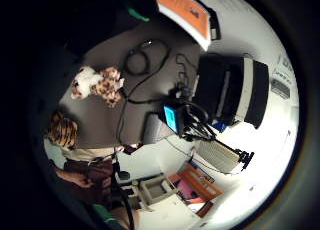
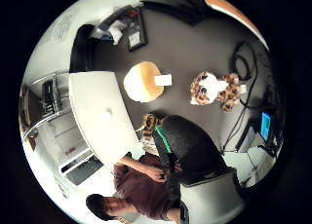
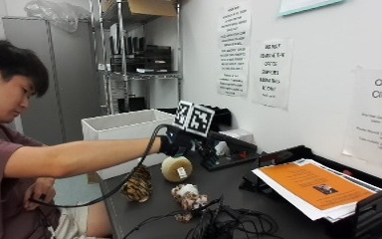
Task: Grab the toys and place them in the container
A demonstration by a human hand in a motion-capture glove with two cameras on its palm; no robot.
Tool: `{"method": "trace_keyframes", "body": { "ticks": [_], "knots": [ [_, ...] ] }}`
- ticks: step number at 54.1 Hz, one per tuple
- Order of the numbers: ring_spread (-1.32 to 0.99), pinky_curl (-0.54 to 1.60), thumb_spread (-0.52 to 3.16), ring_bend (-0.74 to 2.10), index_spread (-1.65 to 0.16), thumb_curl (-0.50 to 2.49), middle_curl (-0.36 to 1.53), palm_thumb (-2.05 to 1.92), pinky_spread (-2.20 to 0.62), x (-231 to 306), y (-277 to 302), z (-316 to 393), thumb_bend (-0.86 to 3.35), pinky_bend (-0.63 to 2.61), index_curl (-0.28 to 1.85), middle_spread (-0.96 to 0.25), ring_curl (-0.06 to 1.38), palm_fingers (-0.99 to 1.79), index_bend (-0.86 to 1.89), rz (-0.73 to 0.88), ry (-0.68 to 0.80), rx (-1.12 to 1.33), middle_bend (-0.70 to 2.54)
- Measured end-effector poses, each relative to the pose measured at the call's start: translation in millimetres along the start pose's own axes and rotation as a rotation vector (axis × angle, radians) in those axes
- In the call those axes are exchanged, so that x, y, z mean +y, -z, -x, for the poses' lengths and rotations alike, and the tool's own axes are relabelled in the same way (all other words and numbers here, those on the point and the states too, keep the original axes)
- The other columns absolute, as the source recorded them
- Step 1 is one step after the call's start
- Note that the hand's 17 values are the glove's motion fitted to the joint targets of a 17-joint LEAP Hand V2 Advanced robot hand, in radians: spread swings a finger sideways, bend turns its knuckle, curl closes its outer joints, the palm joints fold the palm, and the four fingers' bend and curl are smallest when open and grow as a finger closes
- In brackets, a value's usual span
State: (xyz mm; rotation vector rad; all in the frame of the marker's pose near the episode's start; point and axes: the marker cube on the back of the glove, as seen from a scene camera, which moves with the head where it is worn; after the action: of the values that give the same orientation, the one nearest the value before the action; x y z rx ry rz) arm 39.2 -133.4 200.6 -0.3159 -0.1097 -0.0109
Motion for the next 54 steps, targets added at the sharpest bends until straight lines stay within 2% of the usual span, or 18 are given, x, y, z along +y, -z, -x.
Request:
{"method": "trace_keyframes", "body": {
  "ticks": [13, 16, 19, 20, 21, 22, 25, 26, 28, 31, 39, 46, 54],
  "knots": [
    [0.01, 0.33, 1.22, 0.44, -0.21, 0.29, 0.26, 0.00, 0.04, -42, -115, 0, -0.02, 0.93, 0.12, -0.01, 0.22, -0.27, 0.06, 0.174, 0.006, -0.026, 0.13],
    [0.01, 0.32, 1.21, 0.41, -0.22, 0.29, 0.26, 0.01, 0.04, -48, -135, -4, -0.02, 0.89, 0.13, -0.02, 0.22, -0.24, 0.11, 0.178, 0.008, -0.036, 0.15],
    [0.01, 0.32, 1.19, 0.37, -0.22, 0.30, 0.27, 0.01, 0.04, -52, -146, -9, -0.02, 0.86, 0.14, -0.04, 0.21, -0.18, 0.14, 0.106, 0.015, -0.048, 0.19],
    [0.01, 0.31, 1.19, 0.37, -0.23, 0.30, 0.28, 0.01, 0.04, -53, -148, -10, -0.01, 0.84, 0.15, -0.04, 0.21, -0.13, 0.16, 0.072, 0.018, -0.054, 0.21],
    [0.01, 0.32, 1.19, 0.38, -0.22, 0.30, 0.27, 0.01, 0.04, -54, -150, -11, -0.02, 0.87, 0.14, -0.04, 0.22, -0.22, 0.09, 0.043, 0.020, -0.060, 0.15],
    [-0.01, 0.30, 1.19, 0.38, -0.23, 0.30, 0.29, 0.02, 0.04, -55, -152, -12, -0.01, 0.80, 0.17, -0.05, 0.22, 0.00, 0.21, 0.021, 0.021, -0.065, 0.24],
    [-0.04, 0.28, 1.20, 0.39, -0.24, 0.31, 0.31, 0.04, 0.03, -56, -154, -13, 0.00, 0.73, 0.20, -0.07, 0.22, 0.13, 0.30, -0.019, 0.023, -0.074, 0.27],
    [-0.03, 0.29, 1.18, 0.37, -0.24, 0.31, 0.30, 0.03, 0.03, -56, -154, -13, -0.02, 0.76, 0.18, -0.06, 0.21, 0.00, 0.20, -0.033, 0.023, -0.077, 0.24],
    [-0.08, 0.27, 1.21, 0.44, -0.25, 0.32, 0.32, 0.07, 0.02, -55, -154, -13, 0.01, 0.69, 0.23, -0.08, 0.23, 0.22, 0.33, -0.068, 0.025, -0.084, 0.29],
    [-0.14, 0.24, 1.22, 0.53, -0.25, 0.33, 0.35, 0.09, 0.02, -55, -155, -11, 0.00, 0.62, 0.24, -0.10, 0.25, 0.33, 0.31, -0.112, 0.024, -0.097, 0.35],
    [-0.30, 0.19, 1.32, 0.77, -0.25, 0.37, 0.50, 0.23, 0.01, -54, -153, -7, 0.07, 0.37, 0.29, -0.18, 0.33, 0.62, 0.38, -0.205, -0.011, -0.102, 0.74],
    [-0.38, 0.20, 1.26, 1.00, -0.26, 0.46, 0.62, 0.43, -0.03, -56, -147, 0, 0.14, 0.37, 0.35, -0.22, 0.43, 0.75, 0.42, -0.217, -0.044, -0.031, 0.91],
    [-0.41, 0.22, 1.13, 1.11, -0.29, 0.54, 0.72, 0.52, -0.08, -57, -140, 10, 0.14, 0.33, 0.46, -0.26, 0.51, 0.77, 0.60, -0.121, -0.048, 0.032, 1.05]
  ]
}}
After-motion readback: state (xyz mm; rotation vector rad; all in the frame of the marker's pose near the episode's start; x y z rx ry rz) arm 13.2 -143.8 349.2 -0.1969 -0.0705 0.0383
